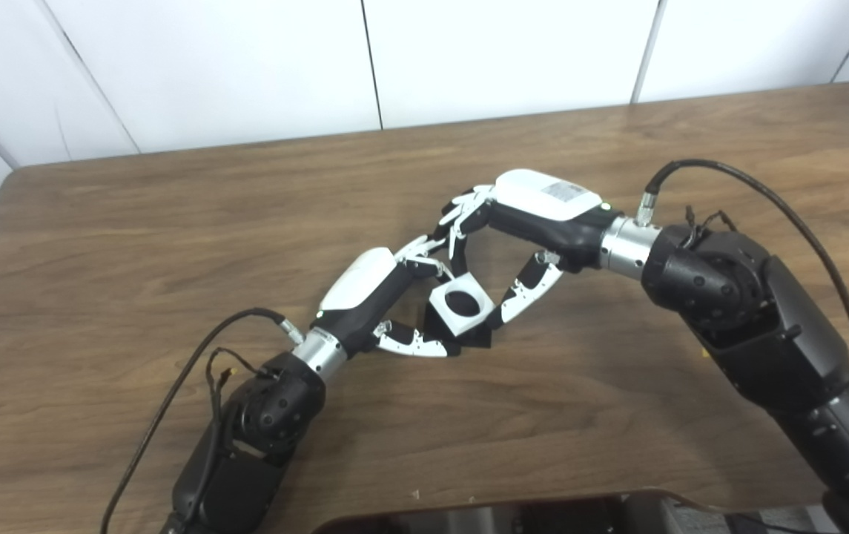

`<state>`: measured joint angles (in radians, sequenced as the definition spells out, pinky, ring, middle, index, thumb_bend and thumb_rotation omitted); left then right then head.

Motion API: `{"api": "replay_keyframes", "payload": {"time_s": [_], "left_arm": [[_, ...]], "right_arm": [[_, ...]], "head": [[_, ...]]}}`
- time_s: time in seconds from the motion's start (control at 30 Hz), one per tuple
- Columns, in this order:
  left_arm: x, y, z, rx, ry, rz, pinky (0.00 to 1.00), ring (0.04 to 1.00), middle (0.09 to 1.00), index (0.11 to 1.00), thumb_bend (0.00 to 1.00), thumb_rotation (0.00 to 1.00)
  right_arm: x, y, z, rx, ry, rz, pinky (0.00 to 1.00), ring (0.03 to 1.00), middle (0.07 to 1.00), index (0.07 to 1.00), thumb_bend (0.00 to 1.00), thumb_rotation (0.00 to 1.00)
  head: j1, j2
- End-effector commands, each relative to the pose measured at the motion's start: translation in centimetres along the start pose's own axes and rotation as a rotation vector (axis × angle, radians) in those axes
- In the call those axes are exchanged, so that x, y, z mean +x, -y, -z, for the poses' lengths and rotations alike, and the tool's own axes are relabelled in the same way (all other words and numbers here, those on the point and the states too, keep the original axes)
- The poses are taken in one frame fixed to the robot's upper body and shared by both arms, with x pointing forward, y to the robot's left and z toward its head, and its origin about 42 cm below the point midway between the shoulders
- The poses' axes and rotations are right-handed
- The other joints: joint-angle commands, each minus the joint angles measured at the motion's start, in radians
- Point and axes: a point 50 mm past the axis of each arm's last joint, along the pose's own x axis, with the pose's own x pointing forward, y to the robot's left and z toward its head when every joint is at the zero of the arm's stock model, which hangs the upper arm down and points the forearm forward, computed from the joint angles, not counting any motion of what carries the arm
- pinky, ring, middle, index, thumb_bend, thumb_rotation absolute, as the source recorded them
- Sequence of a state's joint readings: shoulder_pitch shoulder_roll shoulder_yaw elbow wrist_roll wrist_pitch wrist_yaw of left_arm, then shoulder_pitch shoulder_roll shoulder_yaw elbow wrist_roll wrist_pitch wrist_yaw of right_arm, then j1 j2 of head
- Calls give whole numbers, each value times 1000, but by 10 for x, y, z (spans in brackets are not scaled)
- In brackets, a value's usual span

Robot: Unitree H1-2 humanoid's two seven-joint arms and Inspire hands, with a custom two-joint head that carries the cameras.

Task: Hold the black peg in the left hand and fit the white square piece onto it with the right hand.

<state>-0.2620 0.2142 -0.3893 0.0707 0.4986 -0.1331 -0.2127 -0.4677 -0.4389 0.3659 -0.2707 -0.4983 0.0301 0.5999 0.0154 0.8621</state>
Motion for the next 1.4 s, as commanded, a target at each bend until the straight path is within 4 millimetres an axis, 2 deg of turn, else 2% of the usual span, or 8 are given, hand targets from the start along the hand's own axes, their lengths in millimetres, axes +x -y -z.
{"api": "replay_keyframes", "payload": {"time_s": [0.0, 0.5, 1.37], "left_arm": [[-2, 4, 2, 7, -33, 51, 847, 979, 939, 495, 519, 81], [-3, 2, 2, 7, -34, 51, 840, 974, 936, 495, 519, 80], [2, 2, -2, -1, -36, 44, 842, 980, 943, 495, 519, 82]], "right_arm": [[2, 22, -5, -49, 40, 59, 923, 887, 792, 479, 520, 139], [0, 26, 0, -37, 15, 74, 930, 885, 789, 479, 520, 137], [2, 6, 15, -23, -38, 10, 935, 880, 793, 480, 521, 139]], "head": [[1, 2], [3, 10], [21, 21]]}}
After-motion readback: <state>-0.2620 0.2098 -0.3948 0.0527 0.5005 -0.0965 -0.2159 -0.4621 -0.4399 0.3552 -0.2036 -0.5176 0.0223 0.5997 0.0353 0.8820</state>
